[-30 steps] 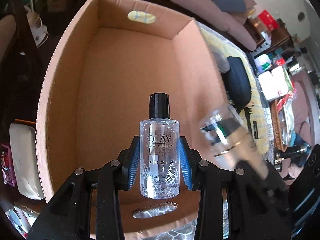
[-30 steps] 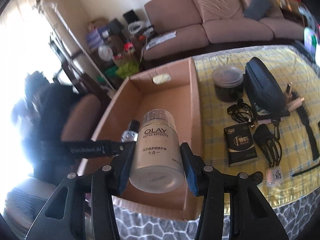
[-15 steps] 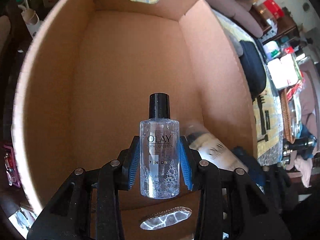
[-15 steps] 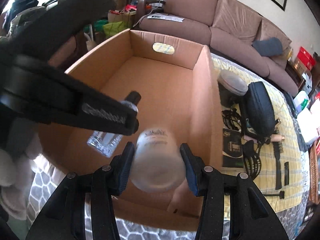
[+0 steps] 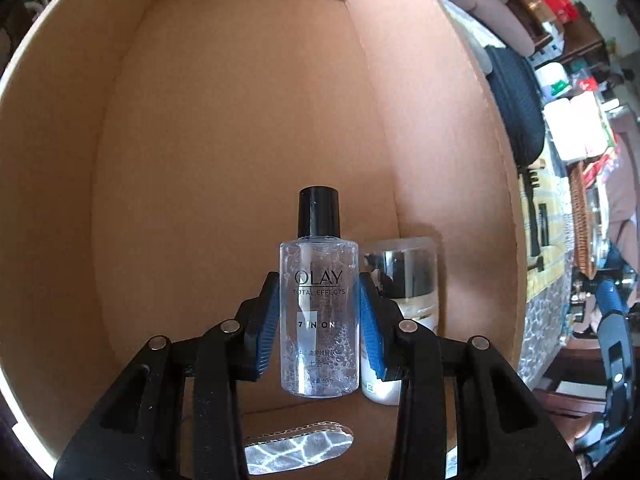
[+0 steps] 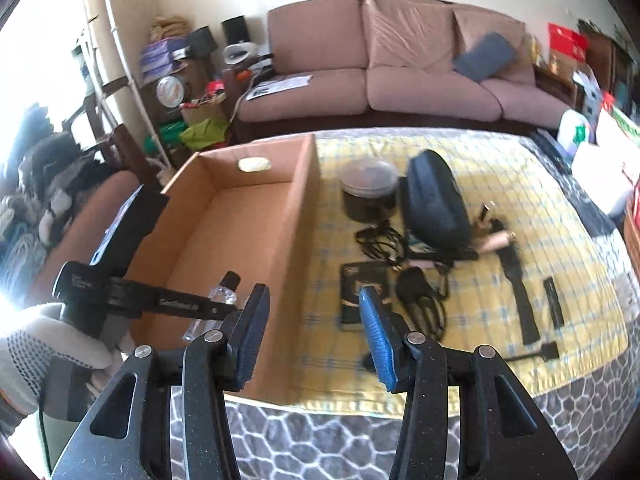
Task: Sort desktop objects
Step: 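Carry both OLAY containers into the cardboard box and open both tools, then lift both tools out of the box back over the table items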
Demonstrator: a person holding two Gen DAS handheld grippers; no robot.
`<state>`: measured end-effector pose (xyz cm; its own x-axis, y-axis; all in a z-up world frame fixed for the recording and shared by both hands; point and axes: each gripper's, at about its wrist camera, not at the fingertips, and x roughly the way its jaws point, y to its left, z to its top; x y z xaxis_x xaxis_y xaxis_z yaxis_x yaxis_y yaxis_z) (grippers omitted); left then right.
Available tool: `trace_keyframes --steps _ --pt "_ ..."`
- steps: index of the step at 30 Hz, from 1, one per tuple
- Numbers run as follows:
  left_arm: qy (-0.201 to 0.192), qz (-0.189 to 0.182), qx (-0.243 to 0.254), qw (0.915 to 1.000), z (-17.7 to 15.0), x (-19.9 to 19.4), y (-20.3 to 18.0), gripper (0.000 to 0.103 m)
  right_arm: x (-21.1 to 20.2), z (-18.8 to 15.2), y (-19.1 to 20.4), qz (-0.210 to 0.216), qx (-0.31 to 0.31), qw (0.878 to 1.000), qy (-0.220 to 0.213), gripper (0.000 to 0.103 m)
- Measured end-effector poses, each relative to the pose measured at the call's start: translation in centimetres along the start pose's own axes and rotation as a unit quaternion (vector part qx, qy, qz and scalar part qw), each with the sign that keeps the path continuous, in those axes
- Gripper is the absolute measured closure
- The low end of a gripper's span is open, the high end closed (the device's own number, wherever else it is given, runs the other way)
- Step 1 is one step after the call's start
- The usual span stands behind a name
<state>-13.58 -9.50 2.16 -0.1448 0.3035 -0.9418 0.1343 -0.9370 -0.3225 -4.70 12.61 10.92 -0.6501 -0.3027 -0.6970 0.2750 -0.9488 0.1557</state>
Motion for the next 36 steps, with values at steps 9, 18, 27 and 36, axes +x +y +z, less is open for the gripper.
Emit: trace_keyframes --steps 9,18,27,36 --pt "0.002 0.009 -0.035 0.9994 -0.9 -0.2 0.3 0.058 0.1 -1.8 -1.4 0.01 0.016 1.0 0.007 0.055" --pt "0.021 0.002 -0.027 0.9994 -1.7 -0.7 0.9 0.056 -1.6 -1.7 -2.9 0.006 0.03 0.999 -0.01 0.055" --pt "0.039 -0.038 -0.022 0.9983 -3.3 -0.4 1.1 0.072 -2.5 -2.4 -3.7 -0.003 0.028 1.0 -0.008 0.055" --pt "0.019 -0.074 -0.063 0.9951 -2.7 -3.8 2.6 0.021 -2.6 -2.8 -4.1 -0.004 0.031 0.999 -0.008 0.055"
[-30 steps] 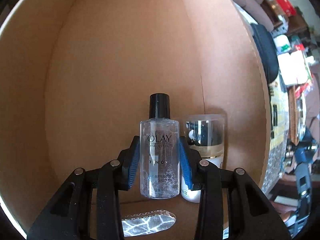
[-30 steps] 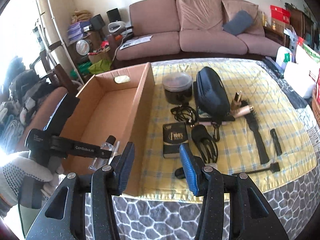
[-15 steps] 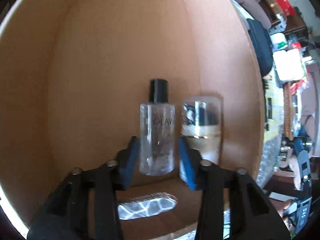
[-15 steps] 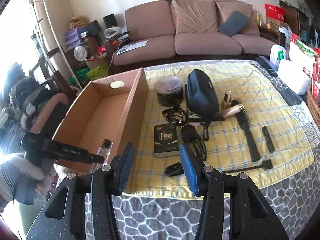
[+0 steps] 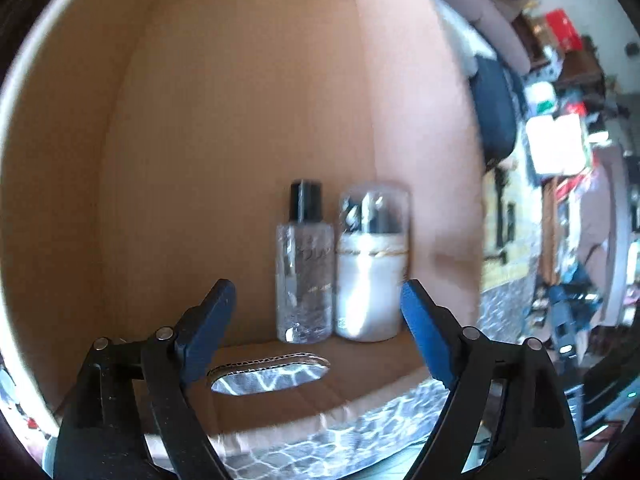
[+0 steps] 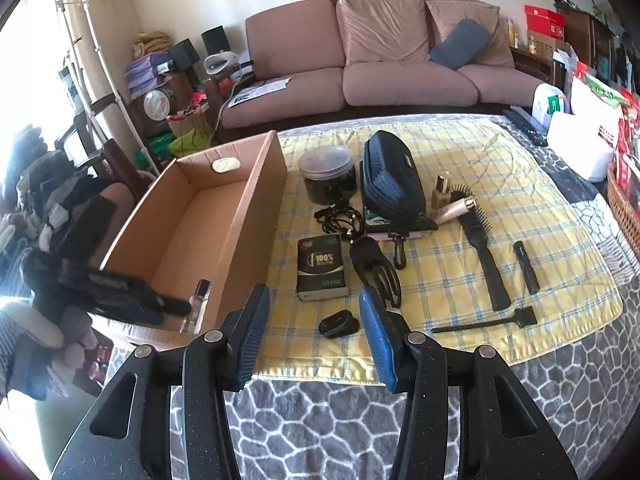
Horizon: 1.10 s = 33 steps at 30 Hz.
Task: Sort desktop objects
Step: 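Lift both tools out of the box back over the table items, then grasp the black cylinder with the right tool while the left grasps the small black brush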
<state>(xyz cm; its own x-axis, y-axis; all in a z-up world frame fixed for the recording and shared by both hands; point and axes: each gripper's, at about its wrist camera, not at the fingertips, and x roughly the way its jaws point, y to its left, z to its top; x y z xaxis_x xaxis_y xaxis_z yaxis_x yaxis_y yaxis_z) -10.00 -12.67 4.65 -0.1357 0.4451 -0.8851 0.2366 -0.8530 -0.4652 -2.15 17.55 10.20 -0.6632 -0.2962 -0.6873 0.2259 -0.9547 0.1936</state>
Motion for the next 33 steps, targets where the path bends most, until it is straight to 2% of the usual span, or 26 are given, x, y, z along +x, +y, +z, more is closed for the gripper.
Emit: trace_keyframes --steps 4,6,10,15,20,23,27,30,33 --pt "-0.039 -0.011 0.002 0.9992 0.4 -2.6 -0.3 0.021 -0.5 0.3 -0.8 -0.005 0.004 1.0 -0.005 0.055" --pt "-0.055 -0.018 0.017 0.9982 0.3 -3.5 -1.2 0.02 -0.9 0.5 -1.5 -0.012 0.005 1.0 -0.008 0.051" --pt "-0.08 -0.024 0.053 0.9951 -0.3 -3.5 -4.7 0.004 -2.0 1.2 -4.3 -0.04 0.009 0.999 -0.013 0.021" --pt "-0.099 -0.031 0.113 0.9882 -1.7 -3.2 -9.4 0.0 -3.9 1.8 -8.6 -0.072 0.026 0.997 -0.024 0.013" --pt "-0.119 -0.009 0.178 0.9767 -3.1 -1.6 -15.0 0.0 -5.5 2.0 -13.2 -0.091 0.058 0.994 -0.03 0.012" --pt "-0.121 -0.008 0.199 0.9725 -3.7 -0.3 -17.7 0.0 -6.0 1.9 -15.9 -0.098 0.086 0.991 -0.033 0.012" --pt "-0.111 -0.011 0.216 0.9701 -3.9 2.6 -20.8 0.0 -5.8 1.1 -18.8 -0.106 0.115 0.987 -0.034 0.012" --pt "-0.1 -0.032 0.218 0.9702 -3.7 5.2 -22.5 0.0 -4.6 0.3 -20.7 -0.104 0.137 0.985 -0.029 0.012" --pt "-0.082 -0.028 0.216 0.9724 -3.2 8.0 -23.9 0.0 -3.2 -0.3 -21.7 -0.098 0.149 0.984 -0.024 0.018"
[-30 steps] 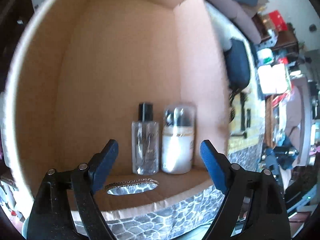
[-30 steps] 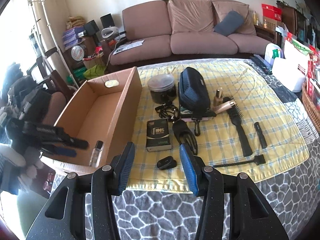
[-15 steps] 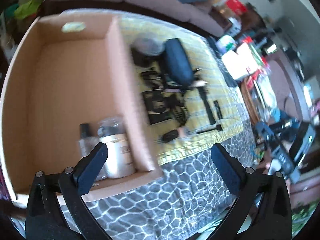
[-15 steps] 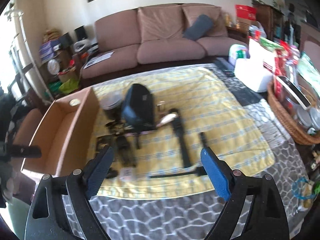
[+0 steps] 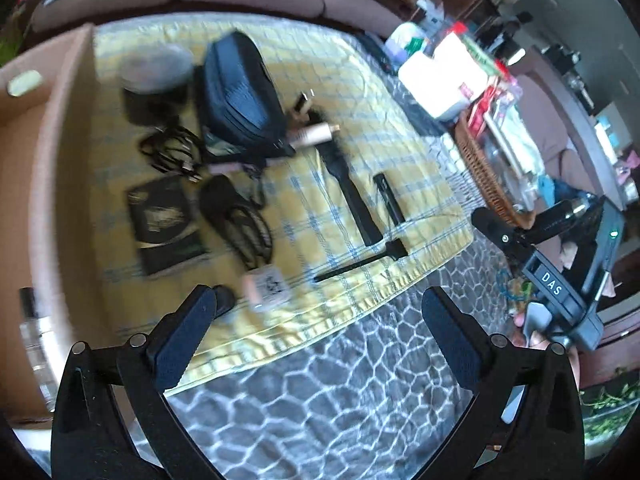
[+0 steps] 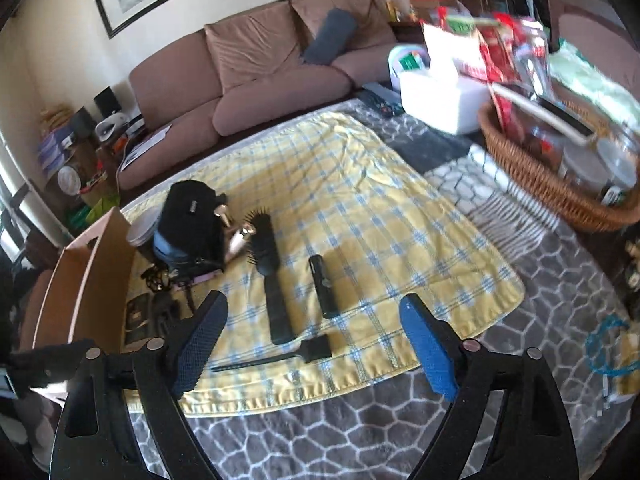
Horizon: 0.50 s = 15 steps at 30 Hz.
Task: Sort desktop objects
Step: 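Grasp the black cylinder with the right tool while the left grasps the small black brush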
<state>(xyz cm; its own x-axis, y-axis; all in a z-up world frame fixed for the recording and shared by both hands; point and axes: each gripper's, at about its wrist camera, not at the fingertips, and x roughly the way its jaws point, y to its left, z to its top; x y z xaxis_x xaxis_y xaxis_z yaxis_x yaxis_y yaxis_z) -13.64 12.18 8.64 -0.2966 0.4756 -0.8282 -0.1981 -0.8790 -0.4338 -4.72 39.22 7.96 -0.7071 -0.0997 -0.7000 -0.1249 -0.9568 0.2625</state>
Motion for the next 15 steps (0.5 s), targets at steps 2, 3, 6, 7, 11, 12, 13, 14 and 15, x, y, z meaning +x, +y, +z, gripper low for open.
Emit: trace_keyframes --steps 2,3,6,7,11,12,13,14,15 --pt "0.006 0.011 0.013 0.9998 0.2 1.7 -0.8 0.002 1.4 -0.2 -0.4 -0.002 0.003 1.0 0.009 0.025" --pt "0.01 0.018 0.026 0.9994 0.2 2.6 -1.4 0.004 1.9 -0.2 -0.6 -0.001 0.003 1.0 0.012 0.027" --pt "0.02 0.054 0.104 0.9929 -0.2 5.2 -3.9 0.013 3.9 -0.1 -1.3 0.001 -0.004 1.0 0.03 0.033" --pt "0.023 0.065 0.125 0.9898 -0.4 5.9 -4.5 0.017 4.4 0.0 -1.5 0.0 -0.005 0.999 0.034 0.038" --pt "0.041 0.103 0.199 0.9737 -1.0 9.4 -6.4 0.029 6.7 0.5 -2.3 -0.002 -0.008 0.999 0.051 0.052" --pt "0.045 0.109 0.209 0.9708 -1.1 10.0 -6.7 0.029 7.2 0.5 -2.4 0.0 -0.01 0.998 0.056 0.052" --pt "0.047 0.116 0.22 0.9675 -1.2 10.5 -6.9 0.029 7.7 0.6 -2.4 0.004 -0.012 0.998 0.061 0.052" --pt "0.05 0.122 0.228 0.9646 -1.2 11.0 -7.0 0.03 8.1 0.7 -2.4 0.006 -0.015 0.998 0.065 0.052" --pt "0.053 0.126 0.233 0.9628 -1.2 11.5 -7.0 0.032 8.6 0.7 -2.2 0.011 -0.02 0.997 0.072 0.052"
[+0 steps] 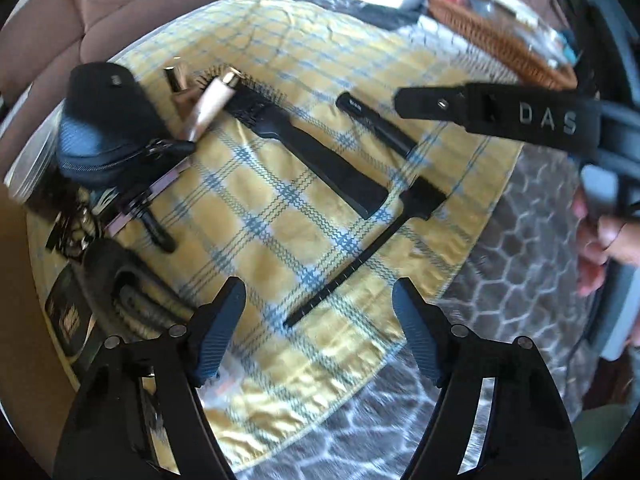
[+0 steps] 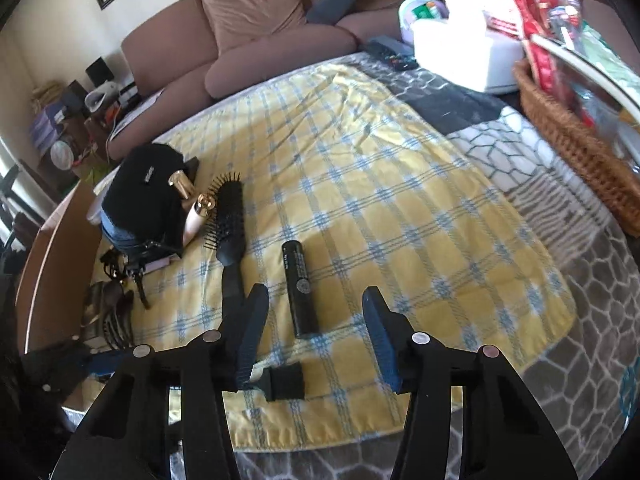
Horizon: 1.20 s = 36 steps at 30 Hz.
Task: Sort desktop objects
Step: 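Grasp the black cylinder with the right tool while the left grasps the small black brush, then carry the black cylinder and brush into the box and open both tools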
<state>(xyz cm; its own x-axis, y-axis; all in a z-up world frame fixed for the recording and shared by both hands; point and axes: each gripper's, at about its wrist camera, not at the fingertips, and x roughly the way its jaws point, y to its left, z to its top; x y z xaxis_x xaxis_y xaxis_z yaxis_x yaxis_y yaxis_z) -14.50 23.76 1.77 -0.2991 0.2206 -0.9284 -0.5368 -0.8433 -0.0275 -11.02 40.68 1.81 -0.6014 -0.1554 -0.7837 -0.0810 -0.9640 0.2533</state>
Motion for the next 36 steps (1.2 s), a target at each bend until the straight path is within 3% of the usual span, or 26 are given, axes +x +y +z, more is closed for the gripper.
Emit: trace_keyframes --steps 8,12,14,15,16,17,20,24,30,36 --pt "-0.004 0.001 0.025 0.9997 0.5 1.0 -0.4 0.036 2.7 0.5 0.8 -0.008 -0.023 0.999 0.029 0.052" --pt "-0.007 -0.013 0.052 0.9985 0.3 0.7 -1.1 0.057 3.8 0.0 1.6 -0.033 -0.051 0.997 0.045 0.058" --pt "-0.006 -0.021 0.062 0.9978 0.4 0.5 -1.5 0.069 3.9 -0.2 1.8 -0.05 -0.065 0.996 0.045 0.079" --pt "-0.004 -0.032 0.067 0.9973 0.4 0.5 -1.7 0.082 3.9 -0.3 1.8 -0.049 -0.066 0.996 0.045 0.086" --pt "-0.002 -0.043 0.069 0.9967 0.5 0.4 -1.9 0.094 3.8 -0.3 1.7 -0.041 -0.061 0.996 0.045 0.087" --pt "0.002 -0.048 0.069 0.9965 0.5 0.4 -2.1 0.096 3.6 -0.3 1.4 -0.035 -0.052 0.997 0.042 0.087" --pt "0.002 -0.054 0.073 0.9959 0.4 0.0 -2.4 0.098 2.8 -0.1 0.9 -0.021 -0.033 0.999 0.033 0.088" --pt "-0.004 -0.095 0.022 0.9952 0.2 -0.6 -0.9 0.098 1.2 0.3 0.5 0.0 -0.01 1.0 0.013 0.088" --pt "-0.013 -0.168 -0.053 0.9842 -1.0 -2.5 1.3 0.098 -0.9 0.6 0.8 0.027 0.001 1.0 -0.008 0.088" --pt "-0.05 -0.204 -0.101 0.9724 -1.8 -6.6 3.6 0.098 -3.7 0.4 2.6 0.054 -0.009 0.998 -0.032 0.088"
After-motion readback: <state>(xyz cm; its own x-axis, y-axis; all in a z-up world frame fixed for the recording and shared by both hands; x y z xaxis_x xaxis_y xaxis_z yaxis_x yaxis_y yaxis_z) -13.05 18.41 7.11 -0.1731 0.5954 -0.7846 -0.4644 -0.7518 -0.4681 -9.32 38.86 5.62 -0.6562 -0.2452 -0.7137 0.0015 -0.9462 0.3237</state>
